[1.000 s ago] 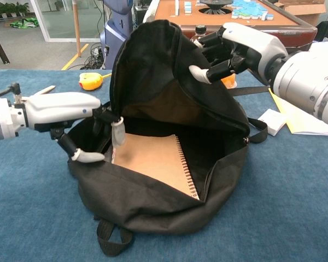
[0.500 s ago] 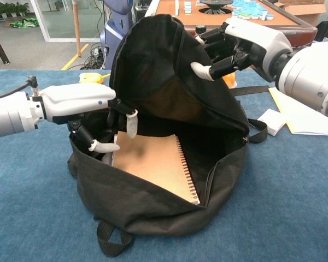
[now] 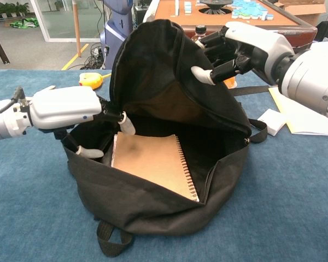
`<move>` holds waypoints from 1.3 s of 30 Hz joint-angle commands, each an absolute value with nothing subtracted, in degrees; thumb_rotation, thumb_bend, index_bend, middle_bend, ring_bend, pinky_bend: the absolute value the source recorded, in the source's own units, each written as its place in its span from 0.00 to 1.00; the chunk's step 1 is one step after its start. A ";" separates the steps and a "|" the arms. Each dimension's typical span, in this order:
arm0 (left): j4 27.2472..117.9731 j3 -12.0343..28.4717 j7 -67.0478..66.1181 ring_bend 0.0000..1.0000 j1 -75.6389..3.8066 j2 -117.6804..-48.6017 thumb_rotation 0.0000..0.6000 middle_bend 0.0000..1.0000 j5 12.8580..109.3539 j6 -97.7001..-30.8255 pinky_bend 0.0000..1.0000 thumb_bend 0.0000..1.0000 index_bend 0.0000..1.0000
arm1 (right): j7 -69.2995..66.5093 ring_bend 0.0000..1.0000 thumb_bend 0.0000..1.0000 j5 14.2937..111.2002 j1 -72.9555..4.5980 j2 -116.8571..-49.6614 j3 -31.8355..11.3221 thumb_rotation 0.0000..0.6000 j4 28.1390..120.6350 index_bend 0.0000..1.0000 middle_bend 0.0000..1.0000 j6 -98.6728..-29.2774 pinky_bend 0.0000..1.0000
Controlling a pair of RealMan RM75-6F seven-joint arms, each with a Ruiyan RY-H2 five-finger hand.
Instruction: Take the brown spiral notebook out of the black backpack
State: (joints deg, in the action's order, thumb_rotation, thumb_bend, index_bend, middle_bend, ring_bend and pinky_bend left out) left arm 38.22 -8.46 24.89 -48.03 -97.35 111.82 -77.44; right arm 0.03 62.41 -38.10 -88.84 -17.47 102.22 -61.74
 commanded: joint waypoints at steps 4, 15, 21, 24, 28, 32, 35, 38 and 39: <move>33.31 -9.30 25.24 0.07 -46.11 -100.82 1.00 0.00 110.72 -79.12 0.25 0.18 0.00 | 0.14 0.34 0.52 62.34 -38.10 -88.64 -17.43 1.00 102.52 0.60 0.49 -61.70 0.23; 26.32 -10.91 25.41 0.05 -45.32 -105.96 1.00 0.00 110.17 -79.57 0.24 0.17 0.00 | 0.19 0.34 0.52 62.14 -38.05 -88.64 -17.26 1.00 102.53 0.60 0.49 -61.65 0.23; 22.50 -11.93 24.70 0.05 -45.52 -108.19 1.00 0.00 110.19 -78.91 0.23 0.17 0.00 | 0.18 0.34 0.52 62.04 -37.98 -88.50 -17.08 1.00 102.42 0.60 0.49 -61.50 0.23; 21.67 -12.15 25.90 0.05 -45.25 -108.86 1.00 0.00 109.62 -78.41 0.23 0.17 0.00 | 0.11 0.34 0.52 61.95 -37.91 -88.47 -17.02 1.00 102.21 0.60 0.49 -61.48 0.23; 21.56 -11.98 28.03 0.05 -44.96 -109.87 1.00 0.00 108.59 -78.26 0.23 0.17 0.00 | -0.05 0.34 0.52 61.82 -37.88 -88.53 -17.05 1.00 101.84 0.60 0.49 -61.44 0.23; 21.49 -11.66 29.14 0.05 -45.11 -110.78 1.00 0.00 107.68 -77.74 0.22 0.17 0.00 | 0.01 0.34 0.52 61.65 -37.96 -88.60 -17.13 1.00 101.53 0.60 0.49 -61.36 0.23; 21.57 -11.39 30.20 0.05 -45.31 -111.39 1.00 0.00 106.99 -77.27 0.22 0.16 0.00 | 0.09 0.34 0.52 61.49 -38.03 -88.69 -17.16 1.00 101.31 0.60 0.49 -61.27 0.23; 21.18 -11.43 30.28 0.05 -45.58 -112.09 1.00 0.00 106.74 -76.89 0.22 0.16 0.00 | 0.09 0.34 0.52 61.38 -38.08 -88.80 -17.21 1.00 101.17 0.60 0.49 -61.23 0.23; 21.03 -11.47 30.36 0.05 -45.66 -112.37 1.00 0.00 106.68 -76.80 0.22 0.16 0.01 | 0.10 0.34 0.52 61.35 -38.09 -88.83 -17.20 1.00 101.13 0.60 0.49 -61.21 0.23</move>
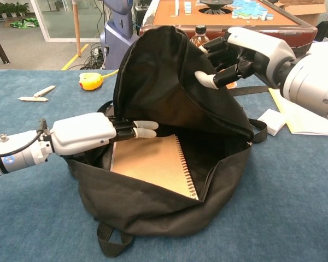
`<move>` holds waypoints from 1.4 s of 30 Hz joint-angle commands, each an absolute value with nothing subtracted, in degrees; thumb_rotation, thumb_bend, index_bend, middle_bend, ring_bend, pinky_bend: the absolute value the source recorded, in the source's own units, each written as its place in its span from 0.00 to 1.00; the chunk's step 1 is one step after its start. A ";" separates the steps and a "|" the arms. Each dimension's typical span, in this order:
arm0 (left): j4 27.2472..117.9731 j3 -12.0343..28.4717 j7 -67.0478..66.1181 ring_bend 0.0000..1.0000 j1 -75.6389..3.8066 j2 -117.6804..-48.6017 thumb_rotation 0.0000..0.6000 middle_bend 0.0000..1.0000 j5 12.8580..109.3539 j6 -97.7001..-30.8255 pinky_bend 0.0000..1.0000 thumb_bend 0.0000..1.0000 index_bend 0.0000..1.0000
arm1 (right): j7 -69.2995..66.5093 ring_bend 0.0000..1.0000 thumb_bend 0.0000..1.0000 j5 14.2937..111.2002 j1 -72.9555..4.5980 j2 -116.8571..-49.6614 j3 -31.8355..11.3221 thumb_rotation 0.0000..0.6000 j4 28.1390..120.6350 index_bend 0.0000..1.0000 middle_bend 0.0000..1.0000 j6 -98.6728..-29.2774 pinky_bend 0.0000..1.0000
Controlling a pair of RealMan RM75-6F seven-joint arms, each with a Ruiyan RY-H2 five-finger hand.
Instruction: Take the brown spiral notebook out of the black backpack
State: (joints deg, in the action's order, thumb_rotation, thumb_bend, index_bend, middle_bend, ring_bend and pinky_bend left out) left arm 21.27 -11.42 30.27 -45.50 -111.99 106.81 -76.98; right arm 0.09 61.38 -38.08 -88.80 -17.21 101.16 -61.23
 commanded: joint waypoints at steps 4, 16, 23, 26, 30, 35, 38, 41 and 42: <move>20.62 -11.29 31.03 0.05 -45.93 -113.37 1.00 0.00 106.13 -76.36 0.22 0.16 0.04 | 0.15 0.34 0.52 61.25 -38.11 -88.93 -17.21 1.00 100.96 0.60 0.49 -61.20 0.23; 20.26 -11.64 35.75 0.05 -46.74 -115.47 1.00 0.00 105.59 -76.49 0.17 0.18 0.34 | -0.07 0.34 0.52 60.72 -38.19 -89.16 -17.65 1.00 99.80 0.60 0.49 -61.15 0.23; 21.07 -11.60 37.65 0.05 -47.01 -115.77 1.00 0.01 105.15 -76.74 0.15 0.36 0.50 | 0.01 0.34 0.52 60.51 -38.17 -89.08 -17.84 1.00 99.37 0.60 0.49 -61.25 0.23; 21.88 -11.35 38.50 0.05 -47.12 -115.66 1.00 0.03 104.77 -76.86 0.14 0.42 0.55 | 0.09 0.34 0.52 60.28 -38.17 -88.98 -18.02 1.00 99.28 0.60 0.49 -61.31 0.23; 23.47 -10.69 39.73 0.06 -47.24 -115.28 1.00 0.07 104.12 -77.67 0.14 0.46 0.61 | 0.19 0.34 0.52 59.98 -38.22 -88.77 -18.44 1.00 99.12 0.60 0.49 -61.45 0.23; 26.51 -8.96 41.33 0.11 -46.98 -113.72 1.00 0.20 102.81 -80.64 0.14 0.48 0.66 | 0.18 0.34 0.52 59.44 -38.30 -88.42 -18.62 1.00 98.79 0.60 0.49 -61.05 0.23; 29.08 -8.06 41.21 0.18 -46.54 -111.82 1.00 0.30 102.28 -83.00 0.14 0.48 0.68 | 0.04 0.34 0.52 59.39 -38.36 -88.24 -18.62 1.00 98.66 0.60 0.49 -60.77 0.23; 32.63 -7.28 40.53 0.27 -46.00 -109.26 1.00 0.41 101.81 -84.95 0.14 0.48 0.68 | -0.31 0.34 0.52 59.28 -38.40 -88.28 -18.77 1.00 98.38 0.60 0.49 -60.64 0.23; 33.83 -7.08 40.16 0.30 -45.86 -108.42 1.00 0.44 101.69 -85.36 0.15 0.48 0.69 | -0.38 0.34 0.52 59.24 -38.44 -88.33 -18.84 1.00 98.24 0.60 0.49 -60.62 0.23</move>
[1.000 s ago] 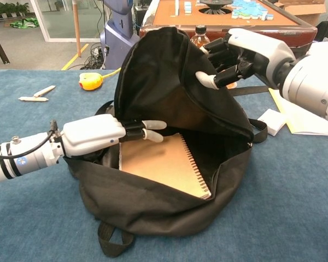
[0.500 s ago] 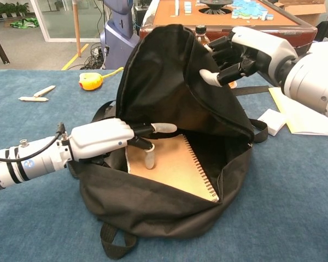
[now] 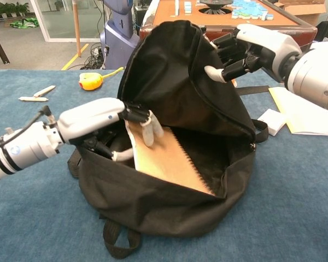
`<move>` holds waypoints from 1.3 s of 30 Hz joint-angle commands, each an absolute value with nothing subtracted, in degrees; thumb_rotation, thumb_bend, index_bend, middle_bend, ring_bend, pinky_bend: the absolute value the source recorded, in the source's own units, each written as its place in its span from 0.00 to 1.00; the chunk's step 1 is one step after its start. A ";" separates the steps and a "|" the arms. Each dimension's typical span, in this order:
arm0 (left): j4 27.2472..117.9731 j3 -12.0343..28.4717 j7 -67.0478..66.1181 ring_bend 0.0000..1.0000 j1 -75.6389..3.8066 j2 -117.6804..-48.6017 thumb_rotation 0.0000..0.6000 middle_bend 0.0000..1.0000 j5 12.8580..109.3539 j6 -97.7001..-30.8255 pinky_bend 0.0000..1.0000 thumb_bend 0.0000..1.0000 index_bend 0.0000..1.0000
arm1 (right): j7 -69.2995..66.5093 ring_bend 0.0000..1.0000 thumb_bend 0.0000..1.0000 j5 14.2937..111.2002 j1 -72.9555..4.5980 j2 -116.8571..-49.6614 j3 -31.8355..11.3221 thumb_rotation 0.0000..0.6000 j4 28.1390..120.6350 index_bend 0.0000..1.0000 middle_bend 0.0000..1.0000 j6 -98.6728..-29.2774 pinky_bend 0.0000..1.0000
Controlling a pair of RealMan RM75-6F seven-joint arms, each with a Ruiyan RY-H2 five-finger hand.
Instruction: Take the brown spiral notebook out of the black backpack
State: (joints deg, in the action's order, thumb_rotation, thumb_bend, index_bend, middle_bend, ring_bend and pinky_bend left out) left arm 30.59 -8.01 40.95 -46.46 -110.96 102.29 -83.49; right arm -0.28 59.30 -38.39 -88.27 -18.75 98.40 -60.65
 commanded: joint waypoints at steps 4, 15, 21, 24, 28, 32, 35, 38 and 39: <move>39.81 -6.33 38.51 0.45 -45.26 -104.59 1.00 0.59 101.06 -86.14 0.24 0.48 0.69 | -0.72 0.34 0.52 58.99 -38.64 -88.60 -19.27 1.00 97.66 0.60 0.49 -60.62 0.23; 56.86 -3.00 33.66 0.58 -44.08 -94.27 1.00 0.72 98.50 -85.87 0.35 0.48 0.69 | -0.72 0.34 0.52 58.74 -38.26 -88.59 -18.87 1.00 97.39 0.60 0.49 -60.89 0.23; 63.14 -0.82 31.23 0.59 -43.23 -89.15 1.00 0.72 97.80 -87.17 0.37 0.48 0.69 | -1.58 0.34 0.52 59.52 -38.00 -88.15 -18.44 1.00 97.49 0.60 0.49 -60.38 0.23; 65.47 0.29 30.20 0.60 -42.73 -86.75 1.00 0.73 97.44 -87.83 0.37 0.48 0.69 | -2.20 0.34 0.52 60.29 -37.84 -87.95 -17.99 1.00 97.59 0.60 0.49 -59.98 0.23; 68.57 1.67 28.45 0.61 -42.04 -82.84 1.00 0.74 97.04 -88.46 0.38 0.48 0.69 | -3.22 0.34 0.52 62.22 -37.61 -87.42 -16.74 1.00 98.23 0.60 0.48 -58.97 0.23; 70.98 2.91 26.76 0.61 -41.24 -79.03 1.00 0.75 96.55 -89.01 0.39 0.48 0.69 | -3.81 0.34 0.52 64.86 -37.36 -86.56 -15.01 1.00 99.39 0.60 0.47 -57.98 0.23; 72.35 3.90 25.76 0.61 -40.71 -76.42 1.00 0.75 95.84 -88.91 0.39 0.48 0.69 | -4.16 0.34 0.52 66.68 -37.36 -85.23 -13.62 1.00 100.67 0.60 0.45 -56.50 0.23; 73.29 4.86 24.89 0.61 -40.32 -74.19 1.00 0.75 94.89 -88.30 0.40 0.48 0.69 | -4.62 0.32 0.52 69.00 -37.70 -83.36 -11.72 1.00 102.46 0.58 0.40 -53.90 0.23; 73.44 5.15 24.57 0.61 -40.27 -73.40 1.00 0.75 94.58 -87.82 0.40 0.48 0.69 | -4.92 0.30 0.52 70.21 -37.95 -82.18 -10.78 1.00 103.49 0.55 0.38 -52.42 0.23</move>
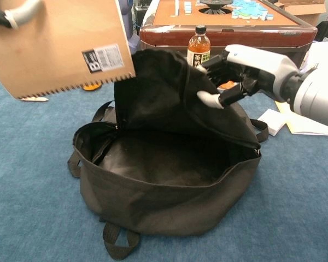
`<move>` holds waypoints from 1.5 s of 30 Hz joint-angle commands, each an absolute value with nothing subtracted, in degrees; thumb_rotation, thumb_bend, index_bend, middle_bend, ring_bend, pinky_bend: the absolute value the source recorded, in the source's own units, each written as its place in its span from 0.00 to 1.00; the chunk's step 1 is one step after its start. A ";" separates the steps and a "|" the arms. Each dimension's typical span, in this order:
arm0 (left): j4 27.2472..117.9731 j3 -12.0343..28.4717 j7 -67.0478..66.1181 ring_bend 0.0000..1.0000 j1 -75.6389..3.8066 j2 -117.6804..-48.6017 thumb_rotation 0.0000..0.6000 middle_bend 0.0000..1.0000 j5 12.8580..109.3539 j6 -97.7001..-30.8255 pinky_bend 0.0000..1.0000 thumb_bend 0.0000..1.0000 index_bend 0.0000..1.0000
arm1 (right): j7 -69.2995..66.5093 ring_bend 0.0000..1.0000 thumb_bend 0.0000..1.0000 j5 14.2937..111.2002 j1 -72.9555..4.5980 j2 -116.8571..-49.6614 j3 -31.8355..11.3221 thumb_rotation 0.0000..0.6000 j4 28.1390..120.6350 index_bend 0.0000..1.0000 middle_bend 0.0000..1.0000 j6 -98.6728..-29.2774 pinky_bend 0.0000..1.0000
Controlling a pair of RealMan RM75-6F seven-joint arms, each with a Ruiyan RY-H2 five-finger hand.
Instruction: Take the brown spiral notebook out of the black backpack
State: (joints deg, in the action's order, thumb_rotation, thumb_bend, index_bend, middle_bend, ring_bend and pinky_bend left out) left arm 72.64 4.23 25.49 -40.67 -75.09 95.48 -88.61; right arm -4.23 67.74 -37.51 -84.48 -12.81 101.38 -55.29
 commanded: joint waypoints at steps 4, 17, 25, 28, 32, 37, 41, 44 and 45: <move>72.88 6.24 23.36 0.61 -40.47 -71.48 1.00 0.75 93.78 -86.28 0.40 0.48 0.69 | -5.96 0.16 0.52 74.24 -39.21 -77.49 -7.66 1.00 107.15 0.35 0.23 -46.82 0.20; 68.21 9.16 18.97 0.60 -42.88 -73.67 1.00 0.75 90.38 -79.61 0.40 0.48 0.68 | -12.32 0.02 0.45 86.54 -35.44 -66.99 -4.75 1.00 113.03 0.00 0.06 -53.45 0.11; 56.89 7.44 13.66 0.60 -45.13 -83.51 1.00 0.75 90.38 -74.12 0.41 0.48 0.68 | -16.17 0.02 0.44 87.28 -30.15 -60.43 -4.87 1.00 113.67 0.00 0.06 -62.46 0.11; 58.72 5.91 11.51 0.59 -45.01 -84.54 1.00 0.73 89.07 -69.47 0.43 0.48 0.66 | -16.83 0.02 0.44 86.75 -28.85 -58.55 -5.01 1.00 113.40 0.00 0.06 -64.22 0.11; 69.50 4.18 9.83 0.57 -44.92 -81.34 1.00 0.66 85.39 -60.76 0.44 0.44 0.55 | -17.56 0.02 0.44 85.08 -27.42 -57.02 -5.57 1.00 112.88 0.00 0.07 -66.05 0.11; 86.24 3.29 8.24 0.35 -46.72 -72.75 0.99 0.31 76.60 -46.16 0.42 0.25 0.15 | -18.13 0.02 0.44 83.34 -25.67 -55.09 -6.44 1.00 113.26 0.00 0.07 -68.34 0.11; 93.51 4.17 7.02 0.24 -46.40 -68.93 0.80 0.17 73.36 -45.28 0.38 0.20 0.01 | -17.76 0.02 0.44 82.05 -24.72 -53.88 -6.48 1.00 113.15 0.00 0.07 -68.60 0.11; 97.26 4.72 5.73 0.22 -44.83 -66.68 0.74 0.15 72.47 -48.09 0.35 0.20 0.00 | -17.57 0.02 0.44 80.99 -23.92 -52.92 -6.16 1.00 112.72 0.00 0.07 -68.37 0.11; 98.27 4.88 5.28 0.22 -44.25 -65.91 0.74 0.14 72.18 -49.11 0.34 0.20 0.00 | -17.61 0.02 0.44 80.68 -23.64 -52.61 -6.04 1.00 112.58 0.00 0.07 -68.31 0.11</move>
